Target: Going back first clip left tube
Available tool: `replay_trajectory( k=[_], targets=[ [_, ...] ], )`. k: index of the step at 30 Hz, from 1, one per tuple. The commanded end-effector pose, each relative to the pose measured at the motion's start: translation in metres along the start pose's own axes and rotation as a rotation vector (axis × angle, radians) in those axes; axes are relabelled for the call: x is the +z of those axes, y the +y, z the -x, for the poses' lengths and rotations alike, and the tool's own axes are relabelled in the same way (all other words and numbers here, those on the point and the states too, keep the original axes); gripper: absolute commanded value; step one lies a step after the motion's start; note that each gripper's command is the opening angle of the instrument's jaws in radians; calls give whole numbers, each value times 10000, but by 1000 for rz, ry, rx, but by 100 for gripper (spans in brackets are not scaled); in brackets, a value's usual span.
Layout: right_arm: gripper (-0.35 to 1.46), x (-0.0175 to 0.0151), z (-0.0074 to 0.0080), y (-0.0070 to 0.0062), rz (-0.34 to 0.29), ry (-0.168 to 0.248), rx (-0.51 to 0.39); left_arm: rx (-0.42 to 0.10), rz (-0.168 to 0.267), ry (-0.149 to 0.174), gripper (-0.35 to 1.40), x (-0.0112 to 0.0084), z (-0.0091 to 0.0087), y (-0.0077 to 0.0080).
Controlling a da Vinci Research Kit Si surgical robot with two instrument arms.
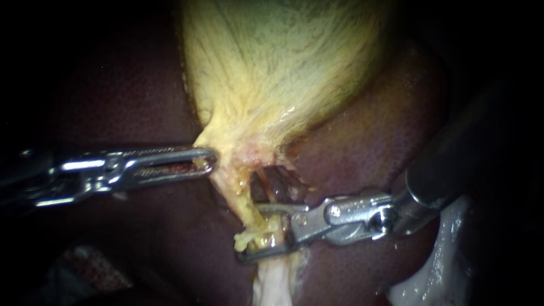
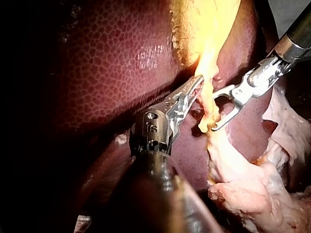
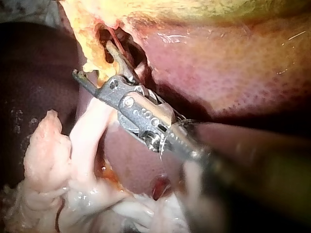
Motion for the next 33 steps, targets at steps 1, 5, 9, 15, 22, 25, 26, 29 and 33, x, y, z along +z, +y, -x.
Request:
replay_trajectory(
  k=[1, 5, 9, 15, 22, 25, 26, 29, 33],
  targets=[
    [60, -3, 0, 1, -1, -2, -6, 0, 0, 0, -35, 0, 0, 0],
    [60, -11, 3, -1, -2, -2, -31, 1, 0, 0, -35, -1, 0, 0],
    [60, -25, 6, -3, -5, -1, -37, 1, -1, 0, -35, -2, 0, 1],
    [60, -61, 1, -8, -21, 2, -62, 1, -2, 1, -35, -2, -1, 3],
    [60, -119, -19, -5, 3, 2, -127, 2, -3, 1, -35, -2, -1, 5],
    [60, -140, -29, -2, 22, -2, -150, 2, -3, 1, -35, -2, -1, 5],
    [60, -147, -33, -1, 31, -4, -165, 2, -3, 1, -35, -1, -1, 6],
    [60, -159, -40, 1, 50, -10, -188, 2, -3, 1, -35, -1, -1, 7],
    [60, -169, -45, 0, 83, -21, -202, 3, -3, 1, -35, 2, -3, 12]
  ],
)
